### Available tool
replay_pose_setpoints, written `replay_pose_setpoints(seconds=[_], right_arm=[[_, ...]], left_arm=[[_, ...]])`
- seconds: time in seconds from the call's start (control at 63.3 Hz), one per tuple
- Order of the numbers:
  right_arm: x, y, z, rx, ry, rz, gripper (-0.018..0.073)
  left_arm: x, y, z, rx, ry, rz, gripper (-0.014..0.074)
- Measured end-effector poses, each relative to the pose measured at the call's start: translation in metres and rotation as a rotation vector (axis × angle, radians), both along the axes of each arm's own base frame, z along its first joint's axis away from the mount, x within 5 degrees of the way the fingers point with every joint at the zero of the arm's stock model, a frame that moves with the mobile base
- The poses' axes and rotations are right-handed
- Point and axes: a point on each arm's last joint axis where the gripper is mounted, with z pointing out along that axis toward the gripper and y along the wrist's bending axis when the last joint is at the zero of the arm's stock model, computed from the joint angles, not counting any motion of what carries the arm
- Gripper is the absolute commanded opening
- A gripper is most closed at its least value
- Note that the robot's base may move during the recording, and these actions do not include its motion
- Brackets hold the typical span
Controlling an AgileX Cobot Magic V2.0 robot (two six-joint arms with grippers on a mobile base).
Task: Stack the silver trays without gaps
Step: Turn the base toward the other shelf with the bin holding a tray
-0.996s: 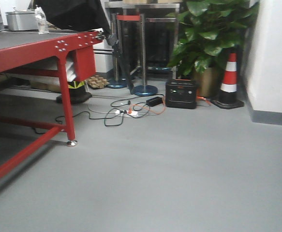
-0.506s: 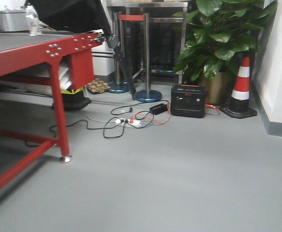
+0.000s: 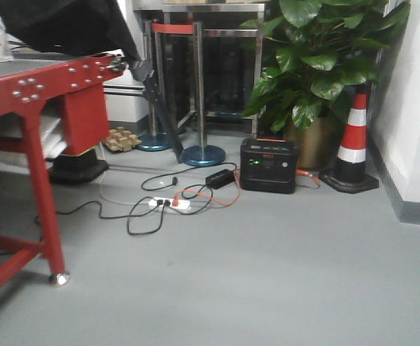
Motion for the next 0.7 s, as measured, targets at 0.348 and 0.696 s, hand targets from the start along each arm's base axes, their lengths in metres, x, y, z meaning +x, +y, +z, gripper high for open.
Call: replay_pose_setpoints(seconds=[0.348,0.696], right_arm=[[0.0,0.0001,0.0001,0.001,-0.001,0.001,-0.0069],[0.0,0.0001,0.0001,0.001,-0.001,0.001,-0.0069]], left_arm=[[0.0,0.0001,0.0,0.001,-0.001,0.0,-0.0017],[0.0,0.0001,0.0,0.001,-0.001,0.0,-0.0017]])
